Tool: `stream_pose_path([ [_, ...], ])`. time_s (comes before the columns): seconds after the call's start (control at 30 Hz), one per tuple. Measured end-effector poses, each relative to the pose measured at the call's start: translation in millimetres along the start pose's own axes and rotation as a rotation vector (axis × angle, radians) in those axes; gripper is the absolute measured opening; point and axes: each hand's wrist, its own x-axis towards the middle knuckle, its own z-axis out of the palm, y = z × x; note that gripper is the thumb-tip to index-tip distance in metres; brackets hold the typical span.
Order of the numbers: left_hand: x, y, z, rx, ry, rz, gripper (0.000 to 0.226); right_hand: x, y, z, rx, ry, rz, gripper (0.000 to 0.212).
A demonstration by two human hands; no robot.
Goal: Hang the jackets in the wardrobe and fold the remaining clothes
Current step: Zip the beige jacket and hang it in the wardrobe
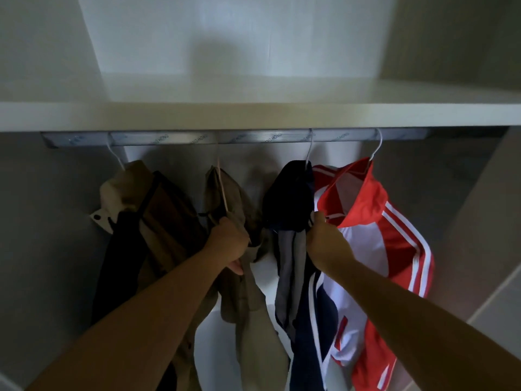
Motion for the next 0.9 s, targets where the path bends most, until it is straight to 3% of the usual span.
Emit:
stream_pose_path([
  [0.1, -1, -5, -15, -0.118, -0.048, -0.081, 0.028, -1, -8, 7, 0.003, -0.010, -0.072, 0.033],
  [0.17, -2, -10, -26, -0.099, -0.035, -0.066, 0.024, -1, -10, 7, 0.015, -0.014, -0.071, 0.030],
  [0.33, -7, -25, -45, 0.055, 0.033, 0.052, 0.041, -5, -3, -17, -0.002, -0.022, -0.055, 0.032],
  [0.4, -10, -28, -46, 0.200, 0.073, 0.069, 0.056, -5, 13, -37, -0.040, 0.056, 0.001, 0.037],
  [0.5, -24, -27, -39, 0.414, 0.110, 0.052, 0.083, -1, 47, -65, -0.270, 0.213, 0.173, 0.044],
  [0.6, -46, -21, -22, 0.699, 0.336, 0.164, 0.087, 7, 81, -84, -0.180, 0.107, 0.364, 0.051],
  [0.63, -53, -17, -11, 0.707, 0.413, 0.253, 0.082, 11, 90, -87, -0.125, 0.047, 0.383, 0.053],
  [0.7, -66, -3, 12, 0.558, 0.379, 0.366, 0.070, 15, 101, -92, -0.071, -0.060, 0.338, 0.050],
  [0.8, -71, 18, 49, 0.416, 0.189, 0.322, 0.060, 17, 96, -91, -0.041, -0.165, 0.189, 0.049],
  [0.9, -66, 27, 65, 0.371, 0.159, 0.240, 0.044, 17, 97, -81, 0.041, -0.172, 0.125, 0.044],
])
